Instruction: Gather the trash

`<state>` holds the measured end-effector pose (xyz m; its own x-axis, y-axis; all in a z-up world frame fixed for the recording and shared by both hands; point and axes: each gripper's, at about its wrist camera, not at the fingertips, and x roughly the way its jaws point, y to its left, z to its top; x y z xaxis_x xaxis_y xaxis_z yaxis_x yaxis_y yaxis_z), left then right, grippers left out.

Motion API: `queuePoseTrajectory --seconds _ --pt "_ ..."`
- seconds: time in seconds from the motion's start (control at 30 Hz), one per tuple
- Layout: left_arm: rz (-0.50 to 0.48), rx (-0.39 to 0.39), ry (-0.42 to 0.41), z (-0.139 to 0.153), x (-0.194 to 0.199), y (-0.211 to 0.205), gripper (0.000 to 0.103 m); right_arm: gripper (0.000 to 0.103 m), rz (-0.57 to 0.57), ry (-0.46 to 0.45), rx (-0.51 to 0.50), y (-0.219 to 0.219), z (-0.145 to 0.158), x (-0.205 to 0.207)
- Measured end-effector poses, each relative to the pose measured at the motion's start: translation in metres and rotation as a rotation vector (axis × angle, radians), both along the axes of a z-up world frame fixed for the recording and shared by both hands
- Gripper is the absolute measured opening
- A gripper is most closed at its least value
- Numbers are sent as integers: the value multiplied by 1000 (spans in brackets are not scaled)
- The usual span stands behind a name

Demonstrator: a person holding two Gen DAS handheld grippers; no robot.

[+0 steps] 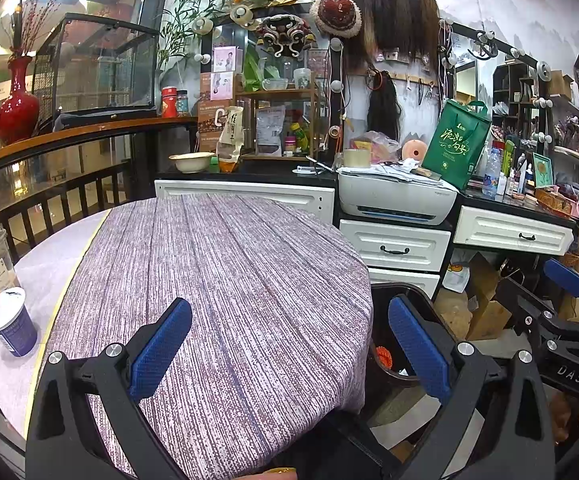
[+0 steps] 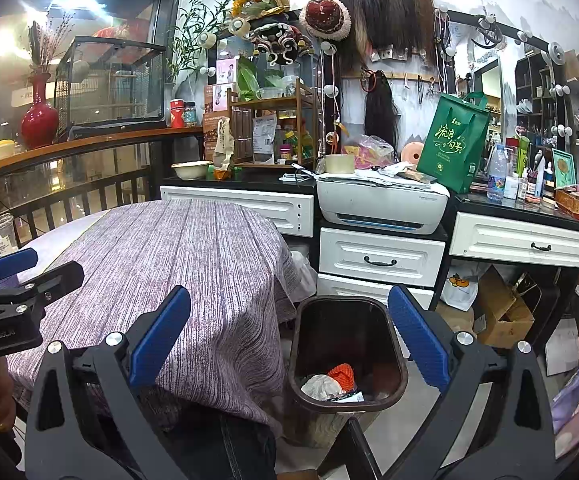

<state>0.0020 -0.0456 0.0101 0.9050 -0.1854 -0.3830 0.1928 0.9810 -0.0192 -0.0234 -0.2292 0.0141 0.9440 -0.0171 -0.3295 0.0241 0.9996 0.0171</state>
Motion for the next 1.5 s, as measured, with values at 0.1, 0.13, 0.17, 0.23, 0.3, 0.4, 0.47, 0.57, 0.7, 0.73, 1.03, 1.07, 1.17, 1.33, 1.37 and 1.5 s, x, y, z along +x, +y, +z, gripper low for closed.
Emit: queuePoseTrajectory --seconds 0.1,0.13,0.17,0.23,0.3,0.4,0.47,0.57,0.7,0.73,1.03,1.07,1.17,1.33,1.37,1.5 --pt "0 0 1 1 2 0 97 97 0 0 0 0 1 1" --pt "0 0 1 1 2 0 97 97 1 0 0 0 1 1" --pt "0 0 1 1 2 1 97 97 0 0 0 -1 2 2" --pt "0 -1 2 1 2 0 97 97 0 0 0 -1 2 2" --pt "0 0 2 2 3 1 97 97 0 1 0 0 2 2" --pt "-1 -2 5 2 2 1 97 97 1 2 0 0 1 0" --pt "-1 -1 6 2 3 1 97 97 4 4 -2 0 -1 -1" --pt "-1 0 6 2 2 0 97 97 3 3 0 0 -1 0" --pt "-1 0 4 2 3 0 97 97 4 4 -1 0 -1 0" --pt "-1 1 5 2 0 0 97 97 4 4 -1 -1 1 2" --pt "3 14 -7 -4 -10 -3 97 97 7 7 -2 -1 -2 0" --pt "3 10 -3 -4 -12 -2 97 97 7 7 -2 -1 -2 1" --pt "1 -1 7 -5 -11 0 97 97 6 7 -1 0 -2 1" --pt "2 -1 9 -3 -10 1 97 97 7 9 -1 0 -2 0" --pt "1 0 9 -3 -13 1 97 97 8 9 -1 -2 -2 1" --pt "2 -2 11 -2 -9 1 97 97 8 10 -1 -1 -3 0"
